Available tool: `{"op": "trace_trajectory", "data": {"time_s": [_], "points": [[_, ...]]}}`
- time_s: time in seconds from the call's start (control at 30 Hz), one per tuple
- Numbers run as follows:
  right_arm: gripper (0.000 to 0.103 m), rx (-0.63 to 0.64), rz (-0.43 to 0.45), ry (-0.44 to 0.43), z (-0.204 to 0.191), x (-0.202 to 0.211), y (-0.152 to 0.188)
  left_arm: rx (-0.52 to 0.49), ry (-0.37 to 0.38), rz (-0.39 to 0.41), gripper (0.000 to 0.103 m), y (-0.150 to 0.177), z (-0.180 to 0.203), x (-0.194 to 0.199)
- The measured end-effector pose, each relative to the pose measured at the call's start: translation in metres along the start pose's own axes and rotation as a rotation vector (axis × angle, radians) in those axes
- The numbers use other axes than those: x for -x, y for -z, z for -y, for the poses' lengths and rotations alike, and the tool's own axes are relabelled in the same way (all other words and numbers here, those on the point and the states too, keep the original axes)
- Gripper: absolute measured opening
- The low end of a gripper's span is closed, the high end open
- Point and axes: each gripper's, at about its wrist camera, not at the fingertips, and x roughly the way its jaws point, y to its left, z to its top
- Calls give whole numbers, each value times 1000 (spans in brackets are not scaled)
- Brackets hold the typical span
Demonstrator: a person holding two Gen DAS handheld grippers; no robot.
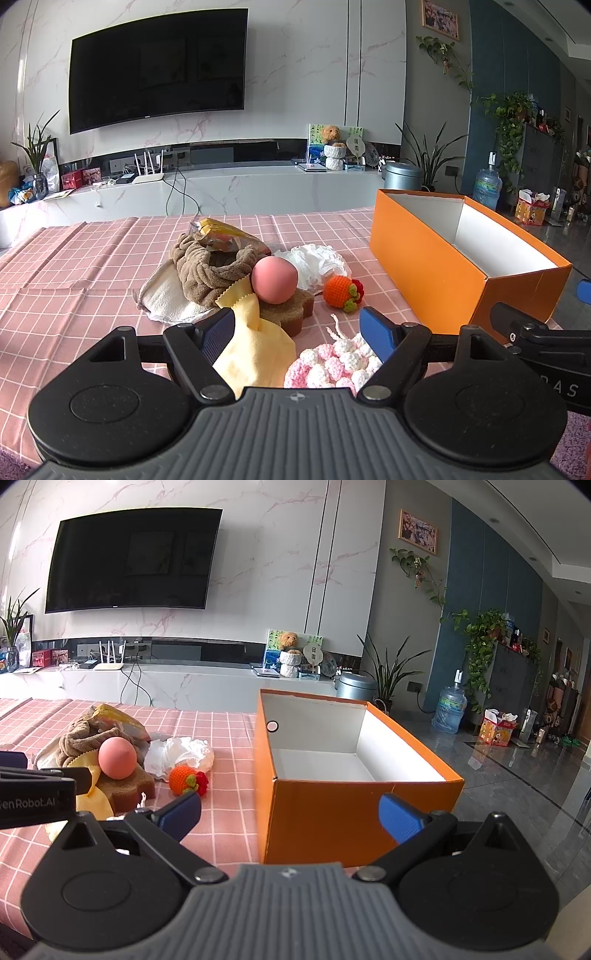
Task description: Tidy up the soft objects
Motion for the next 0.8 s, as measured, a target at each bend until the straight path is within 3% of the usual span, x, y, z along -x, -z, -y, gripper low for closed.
{"op": "trace_trajectory", "data": {"time_s": [0.8], "points": [[101, 2, -4, 2, 1, 0, 1, 6, 7, -10, 90, 8, 6, 0]]}}
